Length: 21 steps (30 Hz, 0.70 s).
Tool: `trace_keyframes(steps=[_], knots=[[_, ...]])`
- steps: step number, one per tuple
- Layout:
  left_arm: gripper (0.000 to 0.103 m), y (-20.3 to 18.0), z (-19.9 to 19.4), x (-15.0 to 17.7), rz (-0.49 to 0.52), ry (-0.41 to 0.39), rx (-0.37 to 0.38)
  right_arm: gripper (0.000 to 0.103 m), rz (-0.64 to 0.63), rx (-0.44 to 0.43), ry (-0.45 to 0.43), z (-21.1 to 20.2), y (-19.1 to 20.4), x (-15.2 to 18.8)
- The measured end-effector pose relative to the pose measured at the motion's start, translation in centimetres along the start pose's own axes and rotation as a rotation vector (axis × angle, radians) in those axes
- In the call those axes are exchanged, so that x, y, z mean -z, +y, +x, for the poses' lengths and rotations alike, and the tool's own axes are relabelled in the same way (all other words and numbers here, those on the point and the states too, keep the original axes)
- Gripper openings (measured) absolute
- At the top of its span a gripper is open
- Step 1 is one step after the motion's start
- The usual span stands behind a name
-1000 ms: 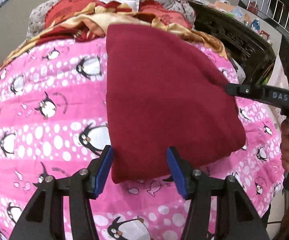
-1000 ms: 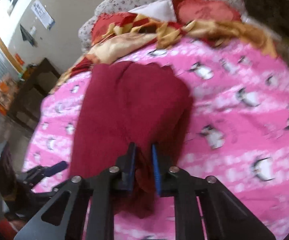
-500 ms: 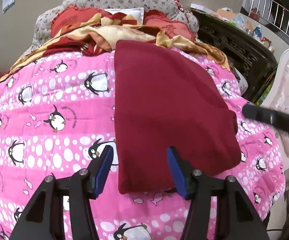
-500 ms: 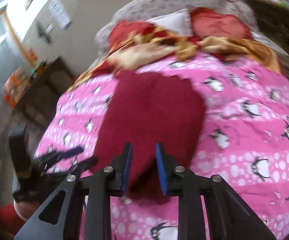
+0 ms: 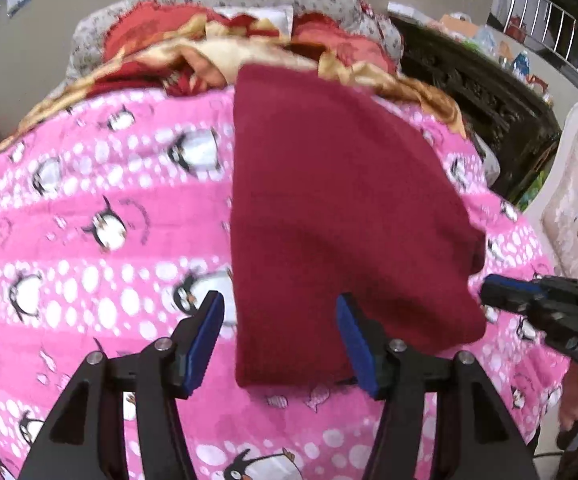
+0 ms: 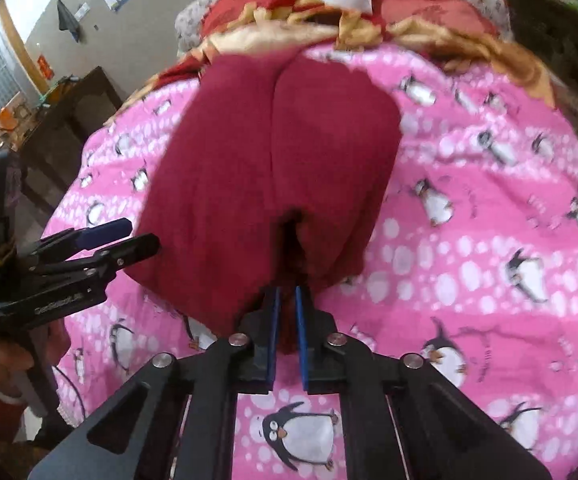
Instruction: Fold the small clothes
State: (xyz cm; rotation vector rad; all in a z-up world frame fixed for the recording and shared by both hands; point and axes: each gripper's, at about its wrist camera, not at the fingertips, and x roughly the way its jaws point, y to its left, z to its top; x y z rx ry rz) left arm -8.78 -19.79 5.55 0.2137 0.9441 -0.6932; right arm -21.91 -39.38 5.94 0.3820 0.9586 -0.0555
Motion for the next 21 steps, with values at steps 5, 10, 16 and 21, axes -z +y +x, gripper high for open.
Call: trace_keyframes(steps=[5, 10, 16, 21], knots=[[0.064, -0.3, 0.1, -1.5, 0.007, -0.028, -0.027, 0.036, 0.034, -0.052, -0.163, -3.4, 0.2, -3.1], [0.064, -0.4, 1.6, -1.9, 0.011, -0.003, -0.052, 0.036, 0.026, -0.009, -0.186, -0.2, 1.2, -7.6], [0.066, 0.0, 3.0, -2.0, -0.011, 0.024, -0.047, 0.036, -0.044, 0.052, -0.155, 5.4, 2.3, -10.8], [0.069, 0.0, 3.6, -2.2, -0.004, 0.024, -0.044, 0.030, 0.033, 0.069, -0.133, 8.1, -0.4, -11.7]])
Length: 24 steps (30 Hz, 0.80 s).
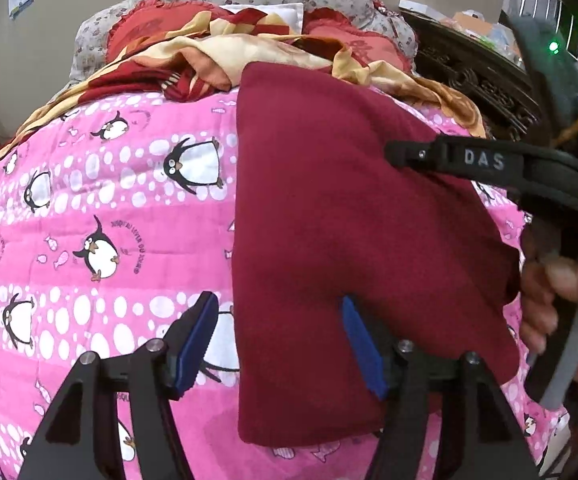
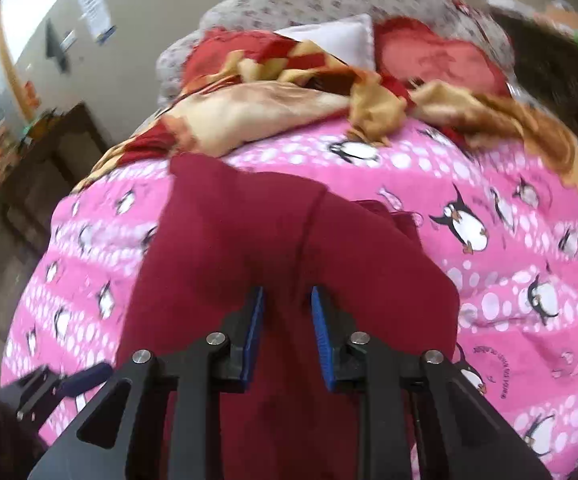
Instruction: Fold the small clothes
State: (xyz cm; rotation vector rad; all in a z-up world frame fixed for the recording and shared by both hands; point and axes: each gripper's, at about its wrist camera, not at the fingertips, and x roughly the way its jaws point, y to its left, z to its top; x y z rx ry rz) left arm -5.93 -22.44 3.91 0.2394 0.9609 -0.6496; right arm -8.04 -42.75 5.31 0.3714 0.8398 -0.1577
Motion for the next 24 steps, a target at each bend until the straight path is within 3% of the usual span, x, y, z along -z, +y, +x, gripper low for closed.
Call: trace_keyframes(steps=[3, 8, 12, 15, 20, 24], knots=[[0.072, 0.2, 0.4, -0.1, -0.009, 0.001, 0.008, 0.027, 0.051, -0.018, -0.007, 0.7, -1.4, -0.1], [0.074, 0.4, 0.7, 0.1, -0.023, -0.004, 0.013, 0.027, -0.002, 0.009, -0.033, 1.8, -1.1, -0.2], [0.074, 1.0, 0.1, 0.0, -0.037, 0.002, 0.049, 0.027, 0.038, -0.033, -0.031, 0.5, -1.6, -0.1], [0.074, 1.9, -0.3, -0.3, -0.065, -0.003, 0.087, 0.036, 0.086, -0.027, -0.027, -1.5, -2.7, 0.5], [0.081, 3.4, 0.0, -1.5, -0.121, 0.006, 0.162, 0.071, 0.133, -0.021, -0.033, -4.1, -5.2, 2.7], [0.085, 3.8, 0.7, -2.5, -0.148, 0.009, 0.212, 0.072, 0.203, -0.057, 0.001, -3.7, -7.3, 4.3]])
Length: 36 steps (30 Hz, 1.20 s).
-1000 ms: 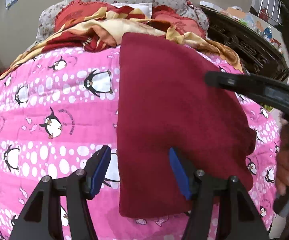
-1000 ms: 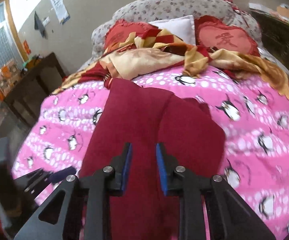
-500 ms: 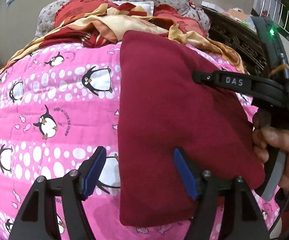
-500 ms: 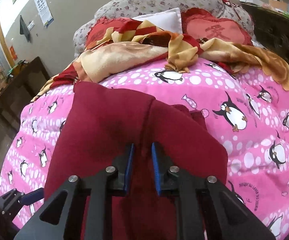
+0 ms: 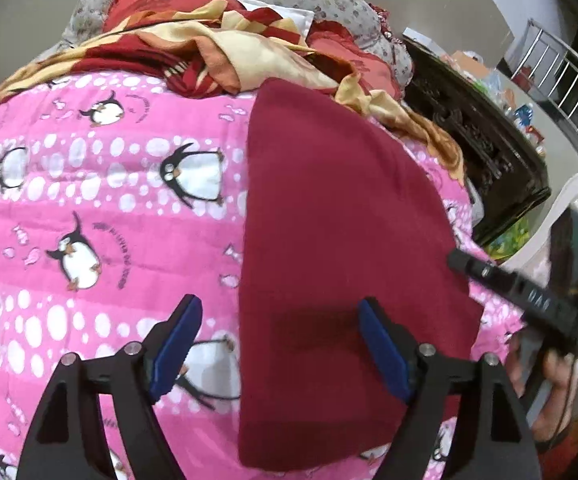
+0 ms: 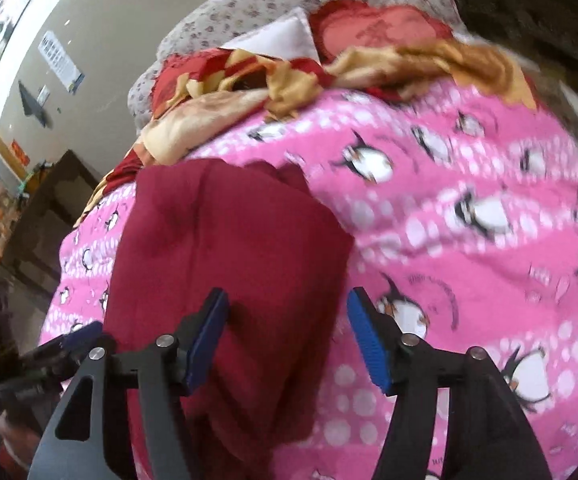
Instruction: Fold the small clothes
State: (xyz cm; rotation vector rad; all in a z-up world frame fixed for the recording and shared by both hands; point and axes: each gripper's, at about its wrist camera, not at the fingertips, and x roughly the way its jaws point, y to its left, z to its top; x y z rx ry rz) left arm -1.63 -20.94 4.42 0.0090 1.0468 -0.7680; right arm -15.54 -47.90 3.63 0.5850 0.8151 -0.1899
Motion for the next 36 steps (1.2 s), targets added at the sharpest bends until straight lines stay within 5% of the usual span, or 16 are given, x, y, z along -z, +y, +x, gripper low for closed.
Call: trace_keyframes(steps=[8, 18, 27, 33, 36], knots=[[0.088, -0.2, 2.5, -0.9, 0.012, 0.035, 0.035, 0.076, 0.137, -0.192, 0.023, 1.9, -2.3, 1.0], [0.093, -0.8, 4.4, -1.8, 0.028, 0.050, 0.053, 0.085, 0.195, -0.249, 0.037, 3.6, -2.8, 1.1], [0.096, -1.0, 5.4, -2.0, 0.030, 0.057, 0.056, 0.089, 0.165, -0.217, 0.020, 4.3, -1.8, 0.8], [0.078, -1.5, 5.0, -1.8, 0.050, 0.046, 0.062, 0.054, 0.113, -0.186, -0.019, 3.4, -0.8, 1.0], [0.056, -1.1, 4.0, -1.9, 0.025, 0.040, 0.092, 0.044, 0.099, -0.198, -0.031, 2.4, -0.1, 0.8]])
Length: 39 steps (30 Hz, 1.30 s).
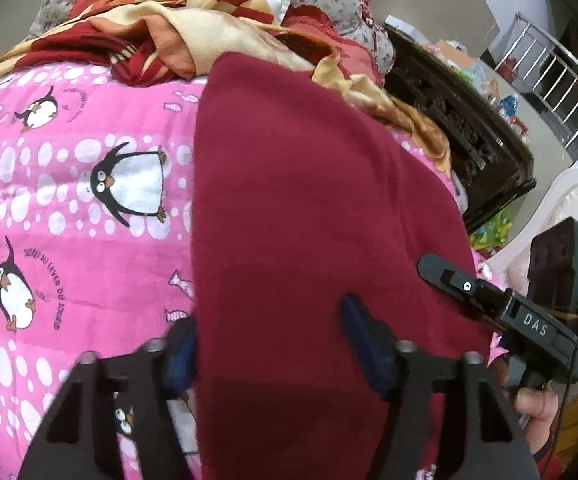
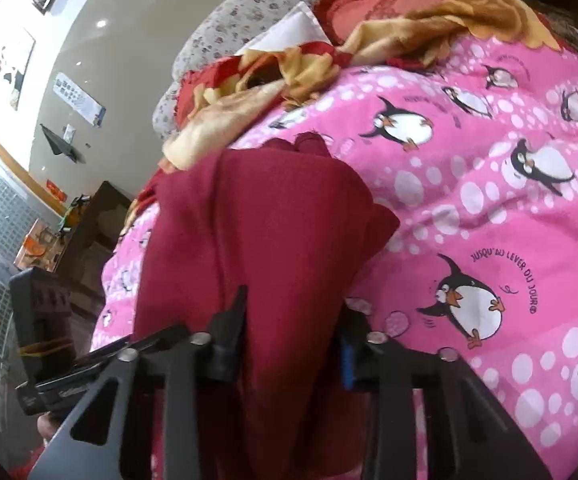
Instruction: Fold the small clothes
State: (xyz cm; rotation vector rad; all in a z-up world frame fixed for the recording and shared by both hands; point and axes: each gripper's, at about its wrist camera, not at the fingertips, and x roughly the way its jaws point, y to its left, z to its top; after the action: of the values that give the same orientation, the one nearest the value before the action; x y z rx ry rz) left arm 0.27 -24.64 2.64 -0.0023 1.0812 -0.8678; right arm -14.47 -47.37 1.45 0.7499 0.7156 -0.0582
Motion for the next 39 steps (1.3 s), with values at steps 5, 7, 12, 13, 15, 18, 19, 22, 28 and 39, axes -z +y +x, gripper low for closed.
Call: trace_keyframes(steps=[5, 7, 12, 13, 15, 18, 19, 22, 28, 39], knots=[[0.042, -0.2, -3.1, 0.4, 0.000, -0.009, 0.025, 0.042, -0.047, -0.030, -0.001, -1.8, 2.9, -0.3], [0.042, -0.1, -4.5, 0.9, -0.003, -0.012, 0.019, 0.042, -0.060, -0.046, 0.007, -2.6, 4.1, -0.1], [0.042, 1.1, -8.3, 2.6, -0.040, 0.006, -0.002, 0.042, -0.053, -0.102, 0.059, -3.3, 6.4, 0.8], [0.042, 1.5, -9.0, 3.0, -0.048, 0.015, -0.015, 0.042, -0.044, -0.109, 0.078, -3.2, 6.7, 1.2], [0.042, 2.3, -10.1, 3.8, -0.054, 0.026, -0.038, 0.042, -0.036, -0.128, 0.108, -2.8, 7.4, 2.2], [0.042, 3.2, -11.1, 5.2, -0.070, 0.056, -0.064, 0.042, -0.019, -0.153, 0.154, -2.1, 8.1, 4.0], [0.042, 3.7, -11.2, 5.7, -0.078, 0.068, -0.069, 0.042, -0.015, -0.157, 0.167, -1.8, 8.3, 4.7], [0.042, 5.0, -10.7, 7.1, -0.108, 0.098, -0.080, 0.042, 0.005, -0.147, 0.206, -0.7, 8.4, 6.3], [0.059, 5.5, -9.9, 8.4, -0.107, 0.074, -0.150, 0.050, -0.073, 0.036, 0.239, 0.3, 8.2, 6.9], [0.070, 5.6, -11.9, 8.8, -0.090, -0.025, -0.250, 0.048, -0.422, 0.014, 0.179, -5.2, 15.5, 8.5]])
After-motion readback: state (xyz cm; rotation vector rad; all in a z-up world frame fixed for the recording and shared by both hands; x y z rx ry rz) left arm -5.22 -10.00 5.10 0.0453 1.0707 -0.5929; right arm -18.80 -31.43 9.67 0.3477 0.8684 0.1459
